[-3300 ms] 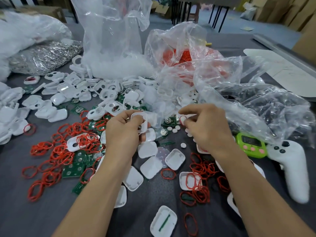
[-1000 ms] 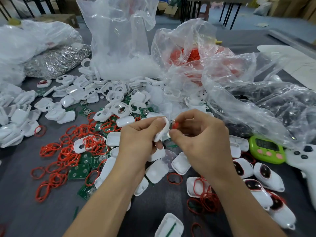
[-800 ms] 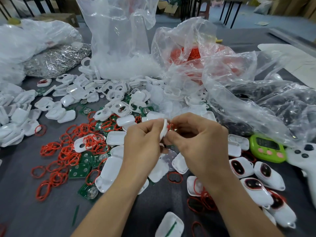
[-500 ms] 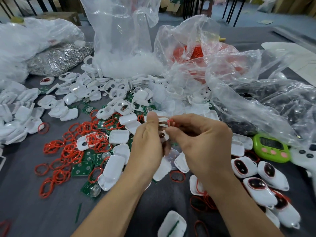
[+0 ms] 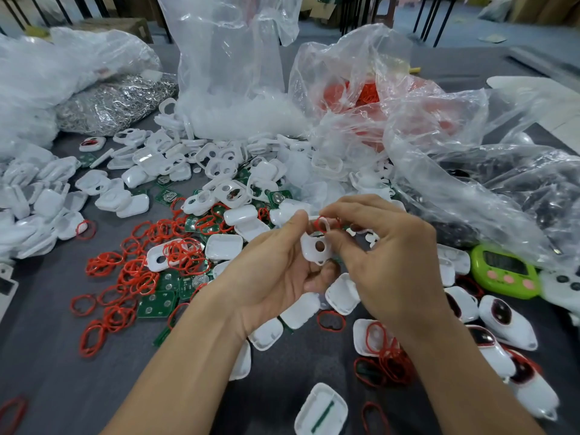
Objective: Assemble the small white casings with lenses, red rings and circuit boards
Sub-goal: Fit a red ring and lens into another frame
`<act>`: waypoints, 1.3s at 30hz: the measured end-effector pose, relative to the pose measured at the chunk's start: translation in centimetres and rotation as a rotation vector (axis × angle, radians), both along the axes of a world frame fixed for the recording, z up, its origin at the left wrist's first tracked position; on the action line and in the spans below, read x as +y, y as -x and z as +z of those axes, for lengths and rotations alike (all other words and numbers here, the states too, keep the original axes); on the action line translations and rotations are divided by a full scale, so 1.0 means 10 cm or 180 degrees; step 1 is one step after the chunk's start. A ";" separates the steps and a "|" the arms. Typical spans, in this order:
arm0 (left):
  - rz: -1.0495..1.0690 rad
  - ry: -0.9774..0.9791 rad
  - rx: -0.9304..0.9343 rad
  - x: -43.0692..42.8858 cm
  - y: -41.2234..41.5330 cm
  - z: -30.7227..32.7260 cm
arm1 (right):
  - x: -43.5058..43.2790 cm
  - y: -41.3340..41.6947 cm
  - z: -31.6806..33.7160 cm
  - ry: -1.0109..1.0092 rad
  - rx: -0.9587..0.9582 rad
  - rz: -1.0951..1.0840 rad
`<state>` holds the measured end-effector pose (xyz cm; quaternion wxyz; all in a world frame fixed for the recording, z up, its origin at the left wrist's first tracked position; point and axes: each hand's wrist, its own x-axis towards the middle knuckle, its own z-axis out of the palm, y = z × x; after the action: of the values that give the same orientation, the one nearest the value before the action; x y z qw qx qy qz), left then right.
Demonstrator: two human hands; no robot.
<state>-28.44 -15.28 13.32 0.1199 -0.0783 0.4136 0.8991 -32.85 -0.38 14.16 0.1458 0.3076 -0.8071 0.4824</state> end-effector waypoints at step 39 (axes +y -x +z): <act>-0.0529 0.1059 0.0727 -0.23 -0.04 -0.07 | 0.07 -0.02 0.08 -0.0392 0.0704 0.0273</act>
<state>-28.08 -17.58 12.66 0.1314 0.0397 0.5722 0.8085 -32.70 0.33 14.99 0.1940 0.4015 -0.8003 0.4009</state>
